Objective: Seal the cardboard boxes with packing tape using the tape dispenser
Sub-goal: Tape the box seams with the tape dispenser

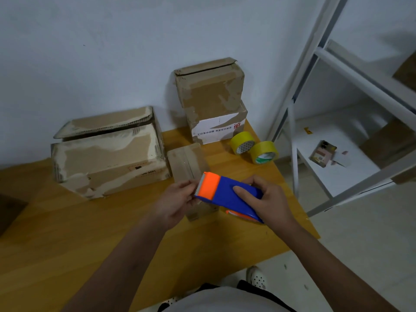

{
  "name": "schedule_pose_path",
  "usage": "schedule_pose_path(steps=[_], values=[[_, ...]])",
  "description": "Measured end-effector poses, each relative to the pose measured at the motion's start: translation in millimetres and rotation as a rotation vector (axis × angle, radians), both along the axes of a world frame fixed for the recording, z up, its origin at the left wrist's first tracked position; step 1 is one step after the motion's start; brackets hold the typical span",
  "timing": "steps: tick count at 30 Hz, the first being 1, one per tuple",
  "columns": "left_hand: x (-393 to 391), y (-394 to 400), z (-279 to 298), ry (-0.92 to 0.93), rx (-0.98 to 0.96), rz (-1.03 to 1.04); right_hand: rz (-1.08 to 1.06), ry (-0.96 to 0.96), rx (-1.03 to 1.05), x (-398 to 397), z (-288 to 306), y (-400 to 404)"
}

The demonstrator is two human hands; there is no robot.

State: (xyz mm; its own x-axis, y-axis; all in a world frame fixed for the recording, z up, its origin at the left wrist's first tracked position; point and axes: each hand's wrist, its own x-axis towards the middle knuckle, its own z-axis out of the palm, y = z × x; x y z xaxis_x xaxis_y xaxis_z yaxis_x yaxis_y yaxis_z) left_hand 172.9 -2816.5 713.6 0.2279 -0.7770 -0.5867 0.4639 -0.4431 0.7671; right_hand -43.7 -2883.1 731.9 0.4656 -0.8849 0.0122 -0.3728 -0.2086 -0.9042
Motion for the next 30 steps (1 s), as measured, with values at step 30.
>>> schedule_pose_path(steps=[30], values=[[35,68,-49,-0.523,0.095,0.422,0.300,0.309,0.015,-27,-3,-66]])
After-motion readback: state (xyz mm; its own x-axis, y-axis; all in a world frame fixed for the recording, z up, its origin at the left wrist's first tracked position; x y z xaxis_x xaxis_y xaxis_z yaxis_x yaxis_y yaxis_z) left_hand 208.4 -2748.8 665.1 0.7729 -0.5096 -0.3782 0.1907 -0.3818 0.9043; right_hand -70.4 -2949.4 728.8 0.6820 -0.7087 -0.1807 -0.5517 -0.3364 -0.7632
